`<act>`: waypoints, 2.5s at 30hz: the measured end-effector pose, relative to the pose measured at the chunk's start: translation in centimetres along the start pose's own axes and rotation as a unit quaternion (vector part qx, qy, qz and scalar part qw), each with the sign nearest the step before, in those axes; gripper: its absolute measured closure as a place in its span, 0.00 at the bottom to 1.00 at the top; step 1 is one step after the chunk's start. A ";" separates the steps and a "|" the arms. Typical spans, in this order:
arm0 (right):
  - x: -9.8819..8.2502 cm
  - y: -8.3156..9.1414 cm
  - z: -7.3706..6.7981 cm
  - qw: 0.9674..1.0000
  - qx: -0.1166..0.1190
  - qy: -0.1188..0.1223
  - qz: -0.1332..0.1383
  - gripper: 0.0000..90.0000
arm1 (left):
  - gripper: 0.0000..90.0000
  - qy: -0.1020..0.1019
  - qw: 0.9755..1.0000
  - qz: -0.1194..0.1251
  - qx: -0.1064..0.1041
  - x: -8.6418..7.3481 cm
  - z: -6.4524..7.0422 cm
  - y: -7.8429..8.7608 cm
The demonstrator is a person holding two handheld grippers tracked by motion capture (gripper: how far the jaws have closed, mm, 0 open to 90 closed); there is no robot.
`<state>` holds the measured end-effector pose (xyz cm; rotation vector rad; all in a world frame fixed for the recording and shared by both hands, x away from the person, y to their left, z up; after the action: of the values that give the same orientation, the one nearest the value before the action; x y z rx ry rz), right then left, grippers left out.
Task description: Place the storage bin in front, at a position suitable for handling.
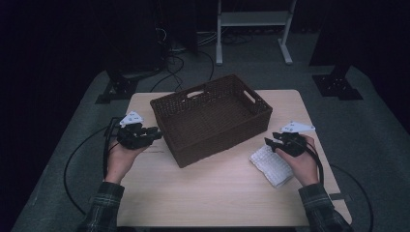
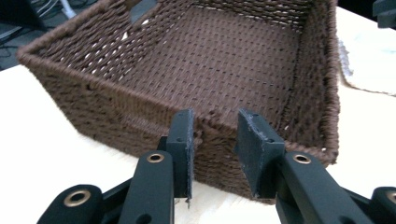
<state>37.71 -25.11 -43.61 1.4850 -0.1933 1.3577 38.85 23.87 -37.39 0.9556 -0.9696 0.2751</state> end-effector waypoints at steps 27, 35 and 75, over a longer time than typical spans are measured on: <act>-2.8 1.1 -4.1 0.999 0.033 0.031 -0.010 0.57 | 0.78 -0.062 0.994 -0.032 -0.087 -1.0 5.2 -3.7; -3.1 1.3 -4.1 0.999 0.033 0.028 -0.009 0.57 | 0.89 -0.065 0.992 -0.053 -0.093 -1.5 6.0 -4.5; 0.5 0.3 -4.4 0.997 0.043 0.063 0.013 0.62 | 0.69 -0.046 0.998 -0.013 -0.031 3.0 1.5 -2.7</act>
<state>34.97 -21.68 -43.97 1.4658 -0.0747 1.4906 41.32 20.50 -36.20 0.9299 -1.0429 0.1787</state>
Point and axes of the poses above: each handheld gripper's, and its own axes: y roughly backward along the jaws, x roughly out of its top, z roughly to its right, the point moved 1 cm from there along -y, roughly forward along the jaws, and after that the axes turned 13 degrees about y, right-handed, at the moved point
